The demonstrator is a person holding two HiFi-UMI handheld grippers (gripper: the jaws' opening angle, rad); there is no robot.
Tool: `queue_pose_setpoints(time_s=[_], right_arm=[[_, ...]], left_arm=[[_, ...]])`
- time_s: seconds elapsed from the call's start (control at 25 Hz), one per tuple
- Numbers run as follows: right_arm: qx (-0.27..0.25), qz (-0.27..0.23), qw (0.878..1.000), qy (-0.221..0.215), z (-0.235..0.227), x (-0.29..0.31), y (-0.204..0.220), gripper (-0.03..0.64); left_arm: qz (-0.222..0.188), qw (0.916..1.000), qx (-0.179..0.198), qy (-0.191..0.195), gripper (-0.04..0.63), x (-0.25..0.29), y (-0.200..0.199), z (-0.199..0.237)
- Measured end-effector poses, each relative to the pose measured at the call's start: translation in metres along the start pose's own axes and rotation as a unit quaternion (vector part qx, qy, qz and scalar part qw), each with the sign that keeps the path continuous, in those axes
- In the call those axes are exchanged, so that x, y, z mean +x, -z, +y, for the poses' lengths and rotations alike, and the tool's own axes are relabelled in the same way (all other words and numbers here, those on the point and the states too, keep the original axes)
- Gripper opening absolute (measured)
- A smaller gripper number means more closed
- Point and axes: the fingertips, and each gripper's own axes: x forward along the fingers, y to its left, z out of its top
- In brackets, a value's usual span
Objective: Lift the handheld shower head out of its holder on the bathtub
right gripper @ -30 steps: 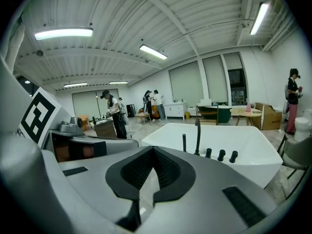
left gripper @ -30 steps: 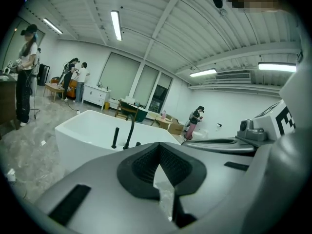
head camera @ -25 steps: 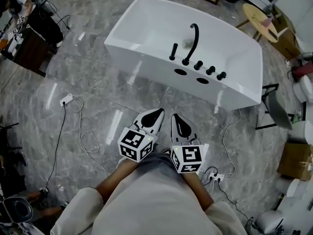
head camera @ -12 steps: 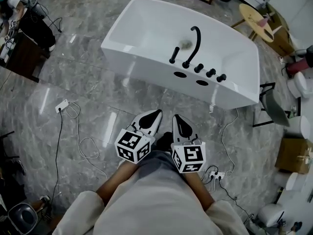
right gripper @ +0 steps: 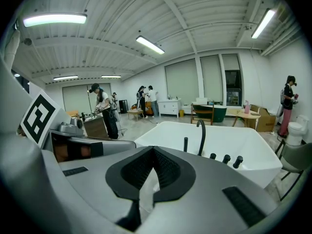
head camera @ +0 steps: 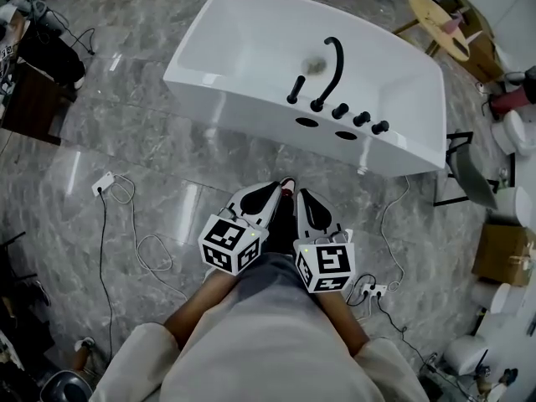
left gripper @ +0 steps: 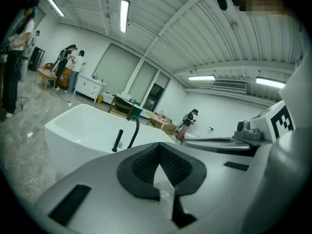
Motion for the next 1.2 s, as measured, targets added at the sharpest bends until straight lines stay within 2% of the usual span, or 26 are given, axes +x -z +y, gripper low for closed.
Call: queue_pose_setpoints(time_s=[0.36,0.8,0.92,1.12,1.2], right_arm=[[0.008,0.006,1.0,0.001,-0.032,0.049,-0.023,0.014],[0.02,0.009,1.0,-0.008,-0.101,0.107,-0.057,0.014],[0.022,0.005,1.0,-0.011,-0.121,0.124,-0.071,0.014],[0.03,-0.009,0.999,-0.011,-0.159,0.143,-0.084,0.014],[0.034,-0.016,0.999,-0.01,-0.17,0.147,-0.087,0.014]], left_arm=[[0.019,0.9998,0.001,0.001,0.006,0.046,-0.022,0.029],[0.029,0.9995,0.0,-0.014,0.006,0.127,-0.056,0.057],[0.025,0.9994,0.006,-0.023,0.006,0.148,-0.071,0.067],[0.003,1.0,0.008,0.0,0.006,0.191,-0.088,0.066],[0.0,0.9997,0.023,-0.002,0.006,0.203,-0.092,0.064]])
